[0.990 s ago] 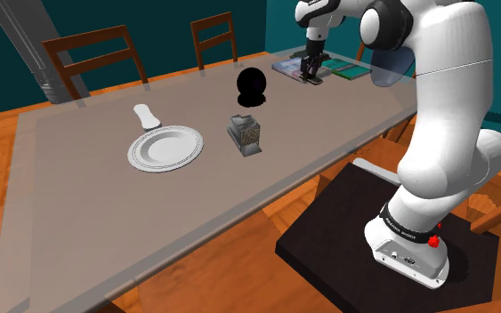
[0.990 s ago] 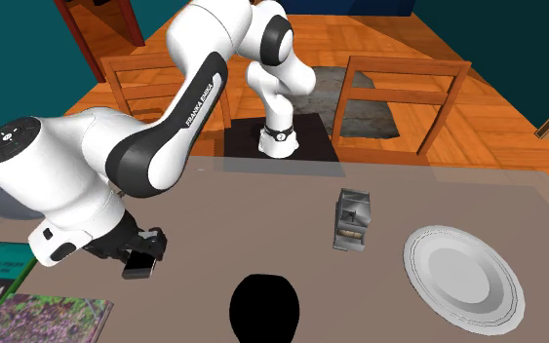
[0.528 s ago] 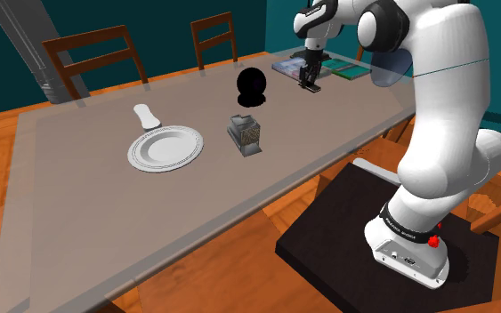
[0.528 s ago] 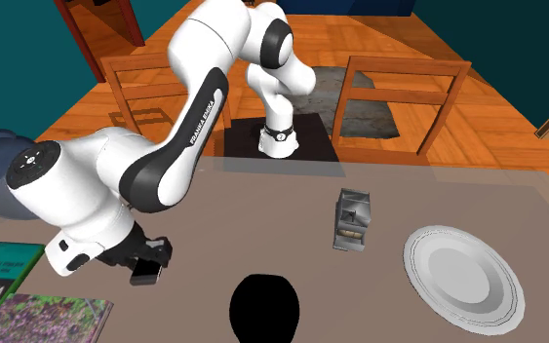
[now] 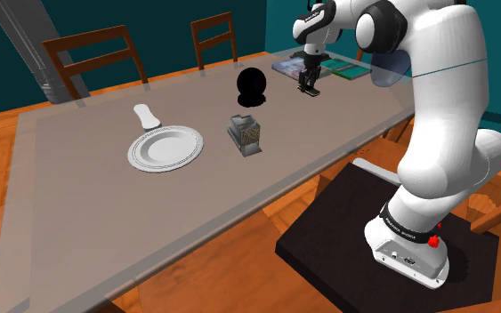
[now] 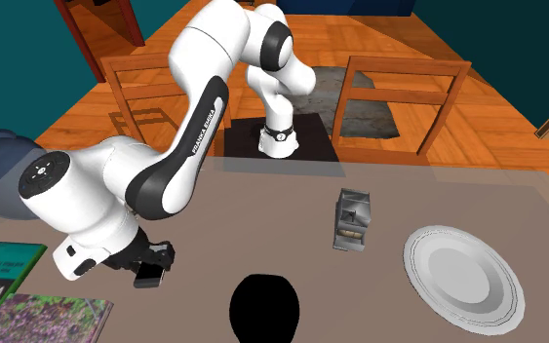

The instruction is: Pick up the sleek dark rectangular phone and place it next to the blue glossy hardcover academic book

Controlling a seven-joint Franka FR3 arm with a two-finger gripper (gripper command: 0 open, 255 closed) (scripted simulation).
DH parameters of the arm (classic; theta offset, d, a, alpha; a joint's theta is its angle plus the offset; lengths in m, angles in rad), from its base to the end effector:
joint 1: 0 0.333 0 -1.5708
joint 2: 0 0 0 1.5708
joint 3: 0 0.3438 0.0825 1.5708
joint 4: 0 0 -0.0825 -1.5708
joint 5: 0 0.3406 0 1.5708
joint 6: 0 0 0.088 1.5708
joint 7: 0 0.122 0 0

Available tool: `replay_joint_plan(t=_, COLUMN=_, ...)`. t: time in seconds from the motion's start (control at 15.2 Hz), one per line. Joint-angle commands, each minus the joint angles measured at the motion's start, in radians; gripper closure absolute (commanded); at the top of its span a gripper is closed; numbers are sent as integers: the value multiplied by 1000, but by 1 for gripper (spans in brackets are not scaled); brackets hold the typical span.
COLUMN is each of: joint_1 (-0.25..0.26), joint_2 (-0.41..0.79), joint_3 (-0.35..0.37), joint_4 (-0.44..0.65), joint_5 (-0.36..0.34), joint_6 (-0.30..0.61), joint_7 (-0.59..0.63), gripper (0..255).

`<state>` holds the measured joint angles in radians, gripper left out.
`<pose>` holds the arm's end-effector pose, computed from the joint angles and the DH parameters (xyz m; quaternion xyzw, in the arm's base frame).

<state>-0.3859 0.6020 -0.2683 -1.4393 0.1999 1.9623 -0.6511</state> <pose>0.5718 -0.3722 0.3703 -0.9992 0.0220 0.0130 0.0292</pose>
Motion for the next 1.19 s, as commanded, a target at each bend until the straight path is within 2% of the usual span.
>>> replay_joint_plan(t=0.0, joint_1=0, joint_2=0, joint_3=0, joint_4=0, joint_5=0, joint_6=0, joint_7=0, gripper=255)
replay_joint_plan(t=0.13, joint_1=0, joint_2=0, joint_3=0, joint_4=0, joint_5=0, joint_6=0, joint_7=0, gripper=255)
replay_joint_plan(t=0.2, joint_1=0, joint_2=0, joint_3=0, joint_4=0, joint_5=0, joint_6=0, joint_7=0, gripper=0)
replay_joint_plan(t=0.53, joint_1=0, joint_2=0, joint_3=0, joint_4=0, joint_5=0, joint_6=0, joint_7=0, gripper=0)
replay_joint_plan(t=0.79, joint_1=-6, joint_2=-26, joint_3=-7, joint_4=87, joint_5=-11, joint_6=-112, joint_7=9, gripper=0)
replay_joint_plan(t=1.12, joint_1=-6, joint_2=-26, joint_3=-7, joint_4=87, joint_5=-11, joint_6=-112, joint_7=9, gripper=0)
